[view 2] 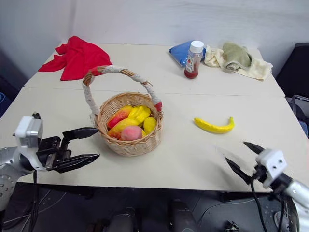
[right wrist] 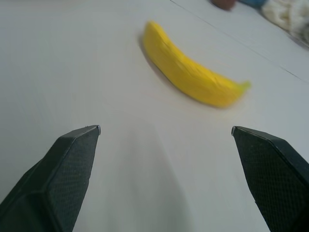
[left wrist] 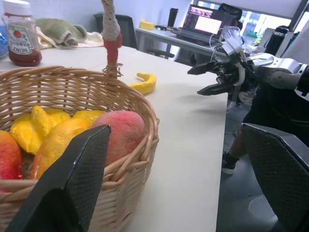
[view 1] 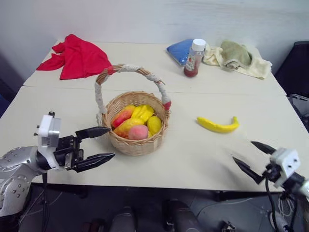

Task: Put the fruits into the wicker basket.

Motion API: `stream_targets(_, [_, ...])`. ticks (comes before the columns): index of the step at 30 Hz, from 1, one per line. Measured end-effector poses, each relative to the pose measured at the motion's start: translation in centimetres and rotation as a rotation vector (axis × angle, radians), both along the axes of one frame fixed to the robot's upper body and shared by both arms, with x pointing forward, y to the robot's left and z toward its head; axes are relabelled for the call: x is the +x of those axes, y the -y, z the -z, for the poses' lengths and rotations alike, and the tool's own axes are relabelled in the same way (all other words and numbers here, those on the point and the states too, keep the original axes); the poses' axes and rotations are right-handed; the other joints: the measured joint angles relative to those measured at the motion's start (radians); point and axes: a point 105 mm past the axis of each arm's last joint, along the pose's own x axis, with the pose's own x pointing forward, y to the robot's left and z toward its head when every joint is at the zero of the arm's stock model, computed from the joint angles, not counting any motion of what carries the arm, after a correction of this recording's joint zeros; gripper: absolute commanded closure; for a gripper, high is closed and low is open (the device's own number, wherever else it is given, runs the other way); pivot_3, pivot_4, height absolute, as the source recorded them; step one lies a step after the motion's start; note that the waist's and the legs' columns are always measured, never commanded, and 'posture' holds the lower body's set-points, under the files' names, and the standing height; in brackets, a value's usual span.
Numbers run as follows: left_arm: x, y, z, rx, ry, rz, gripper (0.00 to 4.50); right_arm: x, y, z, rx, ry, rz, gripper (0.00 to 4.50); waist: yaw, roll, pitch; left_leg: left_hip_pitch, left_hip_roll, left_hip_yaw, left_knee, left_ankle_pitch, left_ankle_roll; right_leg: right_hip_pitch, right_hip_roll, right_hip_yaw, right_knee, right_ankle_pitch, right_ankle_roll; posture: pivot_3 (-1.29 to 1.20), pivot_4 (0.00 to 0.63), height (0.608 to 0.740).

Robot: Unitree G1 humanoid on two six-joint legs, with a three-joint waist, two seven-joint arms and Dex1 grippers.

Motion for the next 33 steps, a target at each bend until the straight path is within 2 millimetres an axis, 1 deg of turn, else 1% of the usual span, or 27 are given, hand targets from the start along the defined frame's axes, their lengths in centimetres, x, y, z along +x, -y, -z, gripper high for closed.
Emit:
stream_targets(1, [0.1, -0.2, 0.1, 0.012, 0.000, -0.006, 0.00, 0.2, 0.3, -0.2, 0.018, 0.007, 0.026, 0.03, -0.003, 0.000, 0.000, 0.001, 0.000, 0.000, 0.000, 0.000, 0.000, 0.000, 0.002, 0.003, 0.000, 0.001, -0.001, 0.00, 0.150, 0.740])
stream_targets(3, [0.4, -0.7, 0.5, 0.027, -0.011, -0.025, 0.00, 1.3, -0.1, -1.1, 0.050, 0.015, 0.024, 0.03, -0.009, 0.001, 0.000, 0.001, 0.000, -0.002, 0.001, 0.001, 0.000, 0.001, 0.006, 0.007, -0.003, 0.003, -0.007, 0.00, 0.150, 0.740])
stream_targets(4, [0.4, -0.7, 0.6, 0.031, -0.011, -0.025, 0.00, 1.9, -0.6, -1.7, 0.044, 0.017, -0.003, 0.03, -0.011, 0.001, 0.001, 0.001, 0.000, -0.002, 0.001, 0.001, 0.000, 0.001, 0.007, 0.008, -0.005, 0.004, -0.009, 0.00, 0.150, 0.740])
stream_targets(7, [0.6, -0.4, 0.5, 0.030, 0.002, -0.015, 0.00, 4.2, -3.1, -3.4, -0.023, -0.012, -0.133, 0.03, -0.012, 0.002, 0.001, 0.003, 0.000, -0.003, 0.001, 0.001, 0.001, -0.002, 0.008, 0.008, -0.005, 0.005, -0.008, 0.00, 0.150, 0.740])
stream_targets(8, [0.6, -0.4, 0.6, 0.029, -0.003, -0.014, 0.00, 5.1, -4.0, -3.8, -0.049, -0.026, -0.177, 0.03, -0.011, 0.001, 0.001, 0.003, 0.000, -0.003, 0.001, 0.001, 0.001, -0.002, 0.008, 0.008, -0.004, 0.008, -0.003, 0.00, 0.150, 0.740])
stream_targets(10, [0.7, -0.3, 0.9, 0.021, -0.032, -0.004, 0.00, 7.5, -5.7, -4.7, -0.098, -0.046, -0.259, 0.03, -0.013, 0.002, 0.001, 0.000, 0.000, -0.003, 0.000, 0.001, 0.000, -0.005, 0.009, 0.008, -0.005, 0.008, -0.003, 0.00, 0.150, 0.740])
stream_targets(11, [0.7, -0.3, 1.0, 0.016, -0.046, -0.002, 0.00, 8.6, -6.3, -4.9, -0.118, -0.071, -0.283, 0.03, -0.012, 0.002, 0.001, 0.000, 0.000, -0.003, 0.000, 0.001, 0.000, -0.005, 0.009, 0.008, -0.004, 0.008, -0.002, 0.00, 0.150, 0.740])
stream_targets(14, [0.7, -0.1, 1.2, 0.013, -0.064, 0.007, 0.00, 11.2, -6.8, -4.5, -0.175, -0.151, -0.290, 0.03, -0.007, 0.002, 0.001, -0.002, 0.000, -0.005, 0.000, 0.000, 0.000, -0.007, 0.009, 0.007, -0.004, 0.008, -0.002, 0.00, 0.150, 0.740])
stream_targets(16, [0.4, 0.2, 1.1, 0.012, -0.059, 0.022, 0.00, 12.8, -6.5, -4.1, -0.184, -0.206, -0.248, 0.03, 0.000, 0.002, 0.001, -0.005, -0.001, -0.004, -0.001, -0.001, 0.000, -0.010, 0.008, 0.008, -0.004, 0.008, -0.002, 0.00, 0.150, 0.740])
stream_targets(18, [0.0, 0.7, 1.1, 0.008, -0.048, 0.035, 0.00, 13.9, -6.1, -4.1, -0.166, -0.218, -0.210, 0.03, 0.008, 0.002, 0.001, -0.007, 0.000, -0.003, 0.000, -0.001, 0.000, -0.012, 0.007, 0.008, -0.004, 0.008, -0.002, 0.00, 0.150, 0.740])
stream_targets(19, [-0.3, 0.8, 1.2, 0.006, -0.043, 0.031, 0.00, 14.2, -6.3, -3.8, -0.176, -0.242, -0.220, 0.20, 0.010, 0.002, 0.001, -0.008, 0.000, -0.002, 0.000, -0.002, 0.000, -0.013, 0.007, 0.008, -0.005, 0.008, -0.002, 0.00, 0.150, 0.740])
stream_targets(21, [-0.9, 1.2, 1.5, -0.010, -0.037, 0.027, 0.00, 14.2, -6.6, -2.9, -0.188, -0.307, -0.256, 0.58, 0.013, 0.002, 0.001, -0.008, 0.000, -0.001, 0.000, -0.003, 0.001, -0.013, 0.007, 0.009, -0.005, 0.008, -0.001, 0.00, 0.150, 0.740])
stream_targets(22, [-1.0, 1.1, 1.6, -0.009, -0.042, 0.020, 0.00, 14.0, -6.7, -2.4, -0.188, -0.343, -0.275, 0.96, 0.015, 0.002, 0.001, -0.008, 0.000, -0.001, 0.001, -0.003, 0.001, -0.013, 0.007, 0.008, -0.005, 0.008, -0.001, 0.00, 0.150, 0.740])
stream_targets(24, [-1.0, 0.9, 1.6, -0.006, -0.038, 0.007, 0.00, 14.0, -6.8, -2.3, -0.183, -0.360, -0.289, 1.29, 0.016, 0.002, 0.001, -0.008, 0.000, -0.002, 0.002, -0.003, 0.001, -0.013, 0.007, 0.008, -0.005, 0.008, -0.001, 0.00, 0.150, 0.740])
stream_targets(25, [-1.0, 0.8, 1.5, -0.005, -0.035, 0.004, 0.00, 13.9, -6.8, -2.2, -0.181, -0.367, -0.293, 1.54, 0.016, 0.002, 0.001, -0.008, 0.000, -0.002, 0.002, -0.003, 0.001, -0.013, 0.007, 0.008, -0.004, 0.008, 0.000, 0.00, 0.150, 0.740])
stream_targets(26, [-0.9, 0.7, 1.5, 0.009, -0.024, -0.005, 0.00, 13.7, -7.3, -1.9, -0.176, -0.414, -0.343, 1.81, 0.014, 0.002, 0.001, -0.007, -0.001, -0.001, 0.002, -0.003, 0.001, -0.012, 0.007, 0.009, -0.004, 0.009, 0.000, 0.00, 0.150, 0.740])
stream_targets(29, [-0.7, 0.6, 1.2, 0.018, 0.000, -0.015, 0.00, 13.0, -8.2, -2.1, -0.129, -0.454, -0.434, 2.79, 0.012, 0.002, 0.001, -0.006, 0.000, 0.000, 0.003, -0.002, 0.002, -0.012, 0.008, 0.009, -0.003, 0.010, 0.000, 0.00, 0.150, 0.740])
stream_targets(30, [-0.6, 0.5, 1.1, 0.022, 0.005, -0.018, 0.00, 11.9, -9.2, -3.0, -0.044, -0.477, -0.520, 3.18, 0.013, 0.003, 0.002, -0.006, 0.000, -0.001, 0.003, -0.002, 0.002, -0.012, 0.008, 0.009, -0.002, 0.010, -0.001, 0.00, 0.150, 0.740])
stream_targets(31, [-0.6, 0.2, 1.0, 0.029, 0.007, -0.031, 0.00, 10.8, -10.5, -4.2, 0.022, -0.482, -0.612, 3.51, 0.011, 0.003, 0.002, -0.005, 0.000, -0.001, 0.002, -0.002, 0.002, -0.012, 0.008, 0.009, 0.000, 0.010, -0.001, 0.00, 0.150, 0.740])
stream_targets(33, [-0.6, -0.1, 0.7, 0.036, 0.021, -0.046, 0.00, 9.0, -12.2, -7.0, 0.082, -0.479, -0.739, 4.23, 0.011, 0.004, 0.002, -0.004, 0.000, -0.001, 0.002, -0.002, 0.001, -0.013, 0.008, 0.009, 0.003, 0.009, -0.001, 0.00, 0.150, 0.740])
